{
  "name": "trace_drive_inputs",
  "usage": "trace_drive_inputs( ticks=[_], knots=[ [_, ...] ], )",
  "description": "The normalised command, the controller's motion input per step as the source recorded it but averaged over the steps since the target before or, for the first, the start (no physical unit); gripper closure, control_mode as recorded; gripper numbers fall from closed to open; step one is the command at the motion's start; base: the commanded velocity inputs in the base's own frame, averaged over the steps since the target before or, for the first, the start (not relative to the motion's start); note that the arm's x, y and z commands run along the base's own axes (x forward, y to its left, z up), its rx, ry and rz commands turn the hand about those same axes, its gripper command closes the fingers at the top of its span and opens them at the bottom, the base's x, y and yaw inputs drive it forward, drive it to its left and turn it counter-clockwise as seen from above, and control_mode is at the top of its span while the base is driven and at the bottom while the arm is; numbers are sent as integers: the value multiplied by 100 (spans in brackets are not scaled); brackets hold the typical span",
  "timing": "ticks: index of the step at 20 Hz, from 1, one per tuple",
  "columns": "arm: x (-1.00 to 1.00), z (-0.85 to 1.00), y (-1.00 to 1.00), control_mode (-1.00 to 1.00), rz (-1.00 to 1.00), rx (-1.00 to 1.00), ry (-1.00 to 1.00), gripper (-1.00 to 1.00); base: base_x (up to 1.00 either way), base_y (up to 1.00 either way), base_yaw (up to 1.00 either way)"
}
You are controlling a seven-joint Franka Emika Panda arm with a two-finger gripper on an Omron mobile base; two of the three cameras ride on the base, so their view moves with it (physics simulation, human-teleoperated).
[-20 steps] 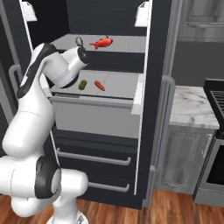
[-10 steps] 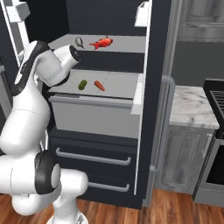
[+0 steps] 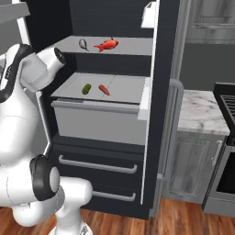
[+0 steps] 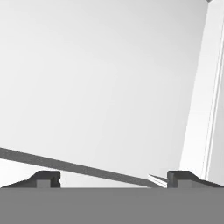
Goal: Gather the cucumber and carrot from the fridge and place them on a tray on the dining counter. Then gather the fishs from the fridge and place them on the other tray.
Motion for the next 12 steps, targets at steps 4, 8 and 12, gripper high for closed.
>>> trace_drive_inputs(
  ticks=[4, 8, 12],
  knots=[
    [-29, 0, 59, -100, 7, 0, -1, -100, 0, 0, 0],
    [-23, 0, 48, -100, 3, 0, -5, -100, 0, 0, 0],
    [-21, 0, 42, -100, 0, -1, -7, -100, 0, 0, 0]
  ],
)
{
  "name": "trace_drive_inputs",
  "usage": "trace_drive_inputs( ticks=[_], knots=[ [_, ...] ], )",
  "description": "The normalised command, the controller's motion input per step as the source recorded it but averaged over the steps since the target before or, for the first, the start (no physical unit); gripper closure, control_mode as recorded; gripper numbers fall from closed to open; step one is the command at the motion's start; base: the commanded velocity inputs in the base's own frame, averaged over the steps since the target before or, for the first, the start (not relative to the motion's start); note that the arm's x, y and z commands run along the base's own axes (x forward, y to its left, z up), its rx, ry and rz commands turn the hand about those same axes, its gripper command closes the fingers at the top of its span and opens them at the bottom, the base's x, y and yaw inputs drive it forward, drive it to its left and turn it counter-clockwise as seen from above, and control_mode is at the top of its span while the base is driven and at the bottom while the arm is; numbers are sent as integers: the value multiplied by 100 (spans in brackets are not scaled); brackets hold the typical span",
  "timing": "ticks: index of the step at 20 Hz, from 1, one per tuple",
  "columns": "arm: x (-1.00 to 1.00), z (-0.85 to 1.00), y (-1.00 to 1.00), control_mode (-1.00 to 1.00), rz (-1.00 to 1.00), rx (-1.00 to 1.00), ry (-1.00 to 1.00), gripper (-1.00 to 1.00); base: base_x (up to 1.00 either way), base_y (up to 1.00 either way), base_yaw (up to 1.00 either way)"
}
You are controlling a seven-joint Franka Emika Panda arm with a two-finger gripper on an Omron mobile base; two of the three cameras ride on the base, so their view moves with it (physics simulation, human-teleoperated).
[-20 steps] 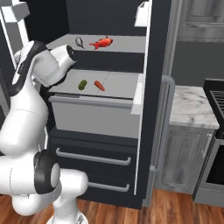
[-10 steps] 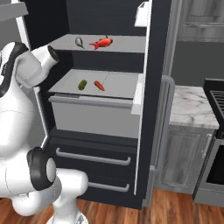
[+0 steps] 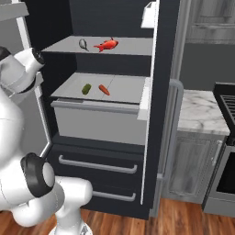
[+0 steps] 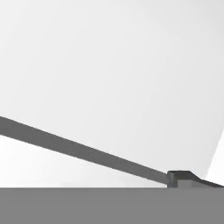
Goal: Gather the cucumber and carrot from the fridge and place them on a tray on the dining counter. Then gather the fishs from the fridge and place them on the other tray.
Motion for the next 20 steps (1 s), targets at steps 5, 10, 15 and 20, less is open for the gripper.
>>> trace_drive_inputs(
  ticks=[5, 10, 15, 20],
  knots=[
    [-38, 1, 14, -100, -1, -6, -19, -100, 0, 0, 0],
    [-17, 5, 1, -100, -3, -6, -18, -100, 0, 0, 0],
    [-21, 14, 0, -100, -3, -8, -19, -100, 0, 0, 0],
    [-39, 3, -47, -100, -21, -21, -28, -100, 0, 0, 0]
  ],
)
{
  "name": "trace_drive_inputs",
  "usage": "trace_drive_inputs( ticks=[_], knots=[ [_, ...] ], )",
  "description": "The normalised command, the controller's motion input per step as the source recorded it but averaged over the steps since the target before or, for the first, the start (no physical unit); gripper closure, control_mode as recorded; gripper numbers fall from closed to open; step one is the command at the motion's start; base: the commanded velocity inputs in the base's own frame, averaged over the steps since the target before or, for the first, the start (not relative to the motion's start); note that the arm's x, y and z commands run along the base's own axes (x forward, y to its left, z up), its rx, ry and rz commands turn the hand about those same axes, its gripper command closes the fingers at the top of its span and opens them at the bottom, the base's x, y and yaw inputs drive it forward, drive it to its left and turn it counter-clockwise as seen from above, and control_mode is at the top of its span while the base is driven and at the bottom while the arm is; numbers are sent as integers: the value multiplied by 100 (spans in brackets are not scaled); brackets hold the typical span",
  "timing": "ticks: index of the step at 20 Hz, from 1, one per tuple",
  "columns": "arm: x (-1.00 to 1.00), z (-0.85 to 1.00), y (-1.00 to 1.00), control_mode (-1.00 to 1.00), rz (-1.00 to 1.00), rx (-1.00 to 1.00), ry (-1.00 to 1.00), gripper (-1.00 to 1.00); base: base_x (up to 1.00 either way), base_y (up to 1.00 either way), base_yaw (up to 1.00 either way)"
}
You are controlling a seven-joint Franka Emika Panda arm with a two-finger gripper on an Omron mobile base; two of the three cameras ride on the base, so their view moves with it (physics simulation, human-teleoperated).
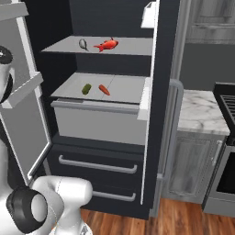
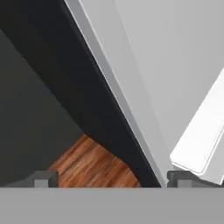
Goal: Gather the cucumber and carrot from the fridge and place them on a tray on the dining counter. Then gather the fishs from the fridge and place them on the other tray.
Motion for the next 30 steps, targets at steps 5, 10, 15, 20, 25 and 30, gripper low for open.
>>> trace_drive_inputs(
  ticks=[5, 10, 15, 20, 25, 30],
  knots=[
    [-11, 3, -69, -100, -28, -22, -19, -100, 0, 0, 0],
    [0, 6, -79, -100, -26, -21, -11, -100, 0, 0, 0],
    [0, 0, -88, -100, -29, -18, -6, -100, 0, 0, 0],
    [0, -2, -97, -100, -25, -13, -4, -100, 0, 0, 0],
    [0, -19, -91, -100, -20, -5, 1, -100, 0, 0, 0],
    [18, -39, -66, -100, -11, 0, 12, -100, 0, 0, 0]
  ],
)
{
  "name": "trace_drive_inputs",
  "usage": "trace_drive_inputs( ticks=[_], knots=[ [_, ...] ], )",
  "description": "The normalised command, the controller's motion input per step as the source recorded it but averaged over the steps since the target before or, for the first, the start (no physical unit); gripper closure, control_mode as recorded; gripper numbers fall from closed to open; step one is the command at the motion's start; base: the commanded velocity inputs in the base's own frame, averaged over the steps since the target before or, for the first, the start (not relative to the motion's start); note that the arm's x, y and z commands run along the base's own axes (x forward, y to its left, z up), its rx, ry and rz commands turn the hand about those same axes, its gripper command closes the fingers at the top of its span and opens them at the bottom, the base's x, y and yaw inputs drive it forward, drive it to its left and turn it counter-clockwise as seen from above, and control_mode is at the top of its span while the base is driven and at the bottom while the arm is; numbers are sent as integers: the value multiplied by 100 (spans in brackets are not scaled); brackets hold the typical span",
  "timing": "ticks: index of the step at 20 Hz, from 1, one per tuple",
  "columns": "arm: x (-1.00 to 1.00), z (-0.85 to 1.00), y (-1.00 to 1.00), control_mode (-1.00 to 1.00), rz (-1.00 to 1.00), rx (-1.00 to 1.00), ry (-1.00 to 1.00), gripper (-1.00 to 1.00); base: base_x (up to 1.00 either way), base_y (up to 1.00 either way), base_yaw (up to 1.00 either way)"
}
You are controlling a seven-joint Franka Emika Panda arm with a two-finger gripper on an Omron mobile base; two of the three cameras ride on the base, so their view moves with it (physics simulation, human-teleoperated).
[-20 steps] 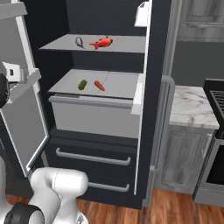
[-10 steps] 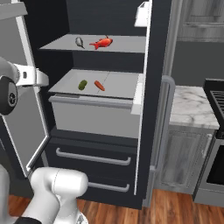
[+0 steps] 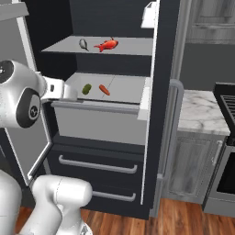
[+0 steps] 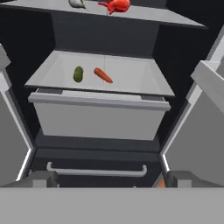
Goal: Gather the cucumber and carrot from the fridge and place them on a tray on the dining counter. Then gather the fishs from the fridge and place them on the other tray.
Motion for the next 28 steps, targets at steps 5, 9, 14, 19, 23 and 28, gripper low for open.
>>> trace_drive_inputs(
  ticks=[5, 9, 14, 19, 23, 28],
  knots=[
    [13, -10, -1, -100, 0, 1, 2, -100, 0, 0, 0],
    [8, -2, -1, -100, 2, 2, 0, -100, 0, 0, 0],
    [42, -2, 0, -100, 4, 3, 0, -100, 0, 0, 0],
    [0, 0, 0, 100, 0, 0, 0, -100, 64, 3, 1],
    [0, 0, 0, 100, 0, 0, 0, -100, 56, 14, 0],
    [0, 0, 0, 100, 0, 0, 0, -100, 39, 21, 0]
  ],
)
